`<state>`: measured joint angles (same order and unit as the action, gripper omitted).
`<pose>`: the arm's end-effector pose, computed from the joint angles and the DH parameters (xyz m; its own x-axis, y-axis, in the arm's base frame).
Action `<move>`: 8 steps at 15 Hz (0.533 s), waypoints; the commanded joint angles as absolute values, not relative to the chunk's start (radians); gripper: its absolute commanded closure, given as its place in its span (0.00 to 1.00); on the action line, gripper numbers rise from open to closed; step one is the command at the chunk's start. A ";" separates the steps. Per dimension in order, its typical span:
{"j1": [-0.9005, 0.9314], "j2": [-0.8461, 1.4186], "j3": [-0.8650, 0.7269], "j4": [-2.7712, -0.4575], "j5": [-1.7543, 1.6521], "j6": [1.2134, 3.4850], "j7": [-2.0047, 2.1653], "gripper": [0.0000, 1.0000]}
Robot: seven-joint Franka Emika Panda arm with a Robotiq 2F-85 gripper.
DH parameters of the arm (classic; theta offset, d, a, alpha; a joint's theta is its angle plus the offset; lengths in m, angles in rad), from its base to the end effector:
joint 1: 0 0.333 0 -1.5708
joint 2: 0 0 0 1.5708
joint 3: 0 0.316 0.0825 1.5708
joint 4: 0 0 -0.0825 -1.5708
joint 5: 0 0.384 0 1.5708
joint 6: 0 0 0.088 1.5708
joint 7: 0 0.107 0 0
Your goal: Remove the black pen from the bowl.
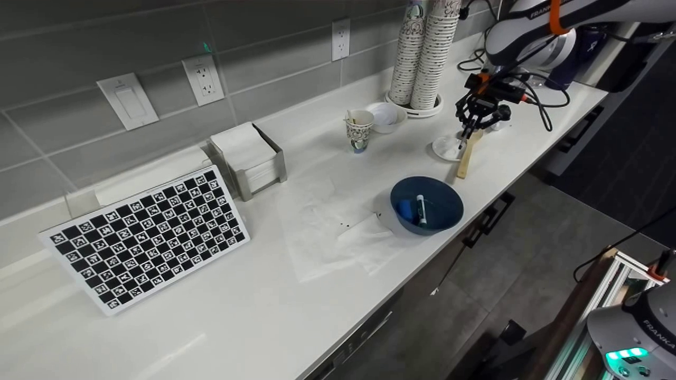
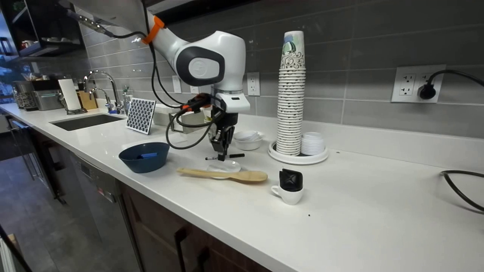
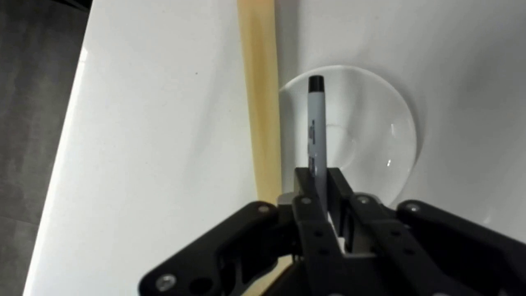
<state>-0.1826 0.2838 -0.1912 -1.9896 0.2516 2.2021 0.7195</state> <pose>0.5583 -0.2058 0.3184 0.3225 -0.9352 -0.1462 -0.9465 -0.3176 -0.0567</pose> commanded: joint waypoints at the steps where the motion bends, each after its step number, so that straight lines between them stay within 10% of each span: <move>1: -0.188 0.340 -0.180 -1.912 0.292 2.139 0.660 0.97; 8: -0.192 0.406 -0.173 -1.846 0.332 2.073 0.615 0.97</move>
<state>-0.1816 0.3641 -0.1809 -1.9056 0.2936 2.1219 0.6493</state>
